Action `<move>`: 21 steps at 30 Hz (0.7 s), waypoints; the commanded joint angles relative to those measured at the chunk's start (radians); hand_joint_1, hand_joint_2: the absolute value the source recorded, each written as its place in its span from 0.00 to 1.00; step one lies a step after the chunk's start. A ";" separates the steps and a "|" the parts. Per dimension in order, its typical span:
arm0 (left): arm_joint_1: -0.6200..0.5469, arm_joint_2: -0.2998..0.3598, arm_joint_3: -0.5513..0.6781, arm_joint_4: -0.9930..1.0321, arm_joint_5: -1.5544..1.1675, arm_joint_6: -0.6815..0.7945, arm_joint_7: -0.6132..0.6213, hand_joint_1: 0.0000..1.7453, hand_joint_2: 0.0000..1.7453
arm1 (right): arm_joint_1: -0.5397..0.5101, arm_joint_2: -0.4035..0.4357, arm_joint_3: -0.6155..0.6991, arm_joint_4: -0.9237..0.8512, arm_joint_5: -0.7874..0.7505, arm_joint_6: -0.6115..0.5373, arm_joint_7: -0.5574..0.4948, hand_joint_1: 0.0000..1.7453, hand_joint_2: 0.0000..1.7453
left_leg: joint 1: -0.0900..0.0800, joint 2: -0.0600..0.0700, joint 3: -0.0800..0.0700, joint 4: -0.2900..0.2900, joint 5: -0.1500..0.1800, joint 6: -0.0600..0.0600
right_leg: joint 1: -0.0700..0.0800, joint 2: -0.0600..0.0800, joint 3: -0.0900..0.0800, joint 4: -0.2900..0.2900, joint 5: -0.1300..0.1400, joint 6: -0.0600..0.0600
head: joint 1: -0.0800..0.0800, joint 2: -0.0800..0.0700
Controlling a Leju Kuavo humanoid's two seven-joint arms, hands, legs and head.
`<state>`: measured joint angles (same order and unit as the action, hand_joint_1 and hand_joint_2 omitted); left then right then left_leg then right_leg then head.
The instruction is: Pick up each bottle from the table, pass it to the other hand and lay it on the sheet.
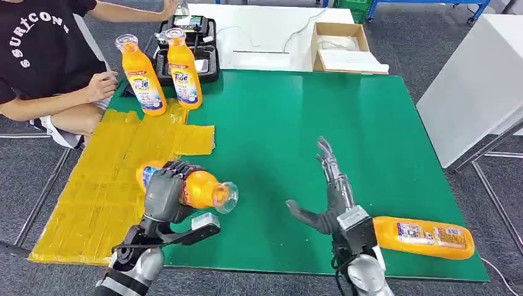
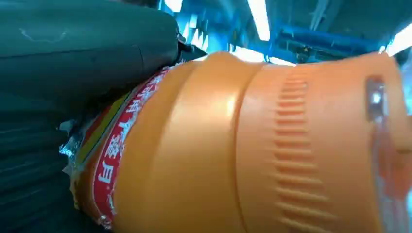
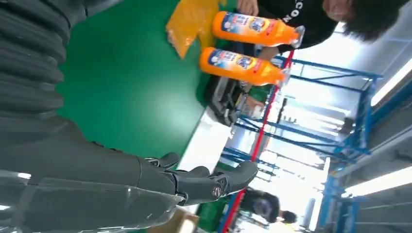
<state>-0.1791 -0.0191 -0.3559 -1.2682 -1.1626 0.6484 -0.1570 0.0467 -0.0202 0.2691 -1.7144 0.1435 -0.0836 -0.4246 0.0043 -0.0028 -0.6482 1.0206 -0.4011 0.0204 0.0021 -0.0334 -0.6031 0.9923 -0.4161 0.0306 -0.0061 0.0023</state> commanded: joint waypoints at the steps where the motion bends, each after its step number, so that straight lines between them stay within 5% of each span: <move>1: -0.077 0.048 0.018 0.264 -0.354 0.033 0.184 1.00 1.00 | 0.017 -0.022 -0.078 0.015 -0.013 0.036 0.012 0.00 1.00 | 0.000 0.000 0.004 -0.001 0.000 -0.001 | -0.001 0.002 0.004 -0.001 0.000 0.000 | 0.000 0.000; 6: -0.110 0.044 0.018 0.362 -0.326 0.000 0.181 1.00 1.00 | 0.014 -0.024 -0.079 0.024 -0.013 0.036 0.012 0.00 1.00 | 0.000 0.000 0.003 -0.001 0.000 -0.001 | 0.000 0.002 0.003 -0.001 0.000 0.000 | 0.000 0.000; 8: -0.258 0.055 0.066 0.659 -0.298 0.028 0.215 1.00 1.00 | -0.002 -0.035 -0.078 0.047 -0.011 0.051 0.012 0.00 1.00 | 0.000 -0.001 0.005 -0.002 0.001 -0.002 | 0.000 0.001 0.004 -0.002 0.000 -0.001 | 0.000 0.000; 10: -0.308 0.064 0.088 0.752 -0.312 0.012 0.242 1.00 1.00 | -0.018 -0.035 -0.073 0.073 -0.011 0.056 0.018 0.00 1.00 | 0.001 0.000 0.002 -0.001 0.002 -0.002 | 0.000 0.001 0.002 -0.001 0.001 -0.001 | 0.000 0.000; 20: -0.337 0.043 0.220 0.876 -0.135 0.004 0.100 1.00 1.00 | -0.030 -0.040 -0.065 0.099 -0.013 0.053 0.016 0.00 1.00 | 0.000 0.004 0.007 -0.002 0.001 -0.004 | 0.000 0.006 0.007 -0.001 0.001 0.000 | 0.000 0.000; 21: -0.337 0.033 0.224 0.879 -0.125 0.020 0.089 0.00 1.00 | -0.030 -0.040 -0.061 0.104 -0.014 0.053 0.016 0.00 1.00 | 0.001 0.002 0.007 -0.001 0.002 -0.003 | 0.000 0.004 0.007 -0.001 0.001 -0.001 | 0.000 0.000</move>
<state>-0.4787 0.0458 -0.2327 -0.5948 -1.3852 0.6558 0.0253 0.0523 -0.0492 0.2033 -1.6995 0.1350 -0.0320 -0.4097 0.0052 -0.0031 -0.6447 1.0203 -0.3989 0.0173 0.0027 -0.0337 -0.5987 0.9927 -0.4157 0.0299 -0.0057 0.0023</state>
